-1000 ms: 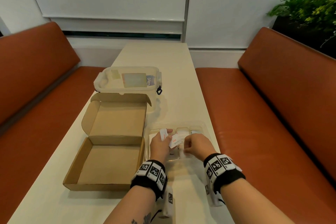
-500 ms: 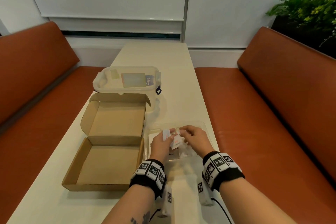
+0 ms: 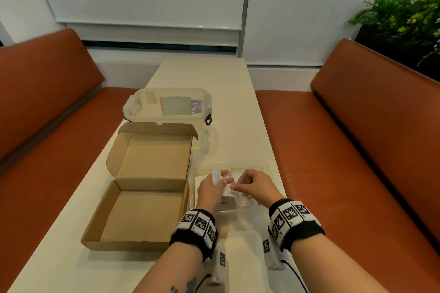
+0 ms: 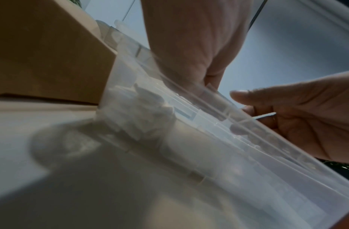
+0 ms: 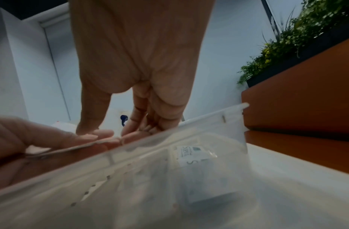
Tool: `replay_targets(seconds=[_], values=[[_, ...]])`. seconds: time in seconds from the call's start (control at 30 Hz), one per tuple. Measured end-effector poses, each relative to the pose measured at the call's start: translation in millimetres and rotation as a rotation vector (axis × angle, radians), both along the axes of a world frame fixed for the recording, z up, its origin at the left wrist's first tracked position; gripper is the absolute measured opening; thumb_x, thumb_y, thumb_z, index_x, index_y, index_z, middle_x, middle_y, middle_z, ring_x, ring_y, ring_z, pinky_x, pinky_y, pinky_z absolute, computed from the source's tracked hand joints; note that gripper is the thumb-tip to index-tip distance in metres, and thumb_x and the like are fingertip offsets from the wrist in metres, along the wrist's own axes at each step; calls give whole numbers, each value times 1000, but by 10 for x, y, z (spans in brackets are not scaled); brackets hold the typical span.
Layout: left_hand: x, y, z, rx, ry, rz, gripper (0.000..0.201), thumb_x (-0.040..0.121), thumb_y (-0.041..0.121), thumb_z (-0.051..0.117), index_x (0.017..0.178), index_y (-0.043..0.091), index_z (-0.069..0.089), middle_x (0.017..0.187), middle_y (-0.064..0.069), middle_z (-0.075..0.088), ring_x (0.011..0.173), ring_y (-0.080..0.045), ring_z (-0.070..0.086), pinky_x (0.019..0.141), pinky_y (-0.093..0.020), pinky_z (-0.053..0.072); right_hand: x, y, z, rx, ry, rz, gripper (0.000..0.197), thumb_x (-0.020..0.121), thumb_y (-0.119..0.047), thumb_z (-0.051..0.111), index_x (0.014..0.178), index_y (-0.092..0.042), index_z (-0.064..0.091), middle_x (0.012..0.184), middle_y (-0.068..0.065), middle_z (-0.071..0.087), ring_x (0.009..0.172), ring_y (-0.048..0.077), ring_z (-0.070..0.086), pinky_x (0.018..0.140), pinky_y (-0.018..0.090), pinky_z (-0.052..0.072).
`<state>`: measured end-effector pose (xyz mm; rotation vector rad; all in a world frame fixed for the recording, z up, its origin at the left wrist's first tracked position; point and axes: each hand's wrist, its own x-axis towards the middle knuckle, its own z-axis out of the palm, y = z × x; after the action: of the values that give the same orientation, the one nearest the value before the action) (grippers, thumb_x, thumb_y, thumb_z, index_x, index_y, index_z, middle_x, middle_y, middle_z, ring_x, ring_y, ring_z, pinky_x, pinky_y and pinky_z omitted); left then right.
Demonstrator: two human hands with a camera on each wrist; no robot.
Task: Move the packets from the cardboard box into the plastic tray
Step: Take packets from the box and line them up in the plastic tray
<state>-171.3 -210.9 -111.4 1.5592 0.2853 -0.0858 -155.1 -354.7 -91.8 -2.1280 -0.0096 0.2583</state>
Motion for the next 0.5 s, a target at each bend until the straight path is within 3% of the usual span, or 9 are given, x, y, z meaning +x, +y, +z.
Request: replay_targets(seconds=[0.1,0.23,0.37,0.43,0.5], values=[[-4,-7,-5,9,-9,-10,14,82,24,67,94,30,68,99,-1,70,100,-23,63,92,-51,50,-23,69,-24,43,56,8,29,69,-18,82,82,-17,56,70,4,61,53,10,58,52,20,49],[6,3,-29,-24,3,14,14,82,25,68,94,31,68,99,0,70,100,-23,63,91,-47,51,-22,81,-2,-12,49,56,19,73,-19,80,81,-18,63,63,-4,53,52,6,51,52,15,43],[34,5,-53,-188,35,81,11,88,12,59,93,20,64,104,-13,68,99,-30,65,89,-44,53,-32,-87,66,-141,-10,48,11,82,-24,71,72,-20,68,60,-10,56,56,2,50,51,13,36],[51,2,-54,-278,49,113,9,94,12,52,96,14,61,100,-14,67,91,-24,66,82,-38,57,-46,-165,87,-257,-19,54,12,84,-26,68,80,-16,74,68,-9,63,63,5,55,55,16,40],[66,-3,-45,-346,78,141,13,97,16,48,101,11,59,91,-10,67,82,-18,67,69,-28,58,-61,-192,80,-378,-12,62,12,82,-27,70,84,-17,76,84,-2,71,81,11,61,69,22,47]])
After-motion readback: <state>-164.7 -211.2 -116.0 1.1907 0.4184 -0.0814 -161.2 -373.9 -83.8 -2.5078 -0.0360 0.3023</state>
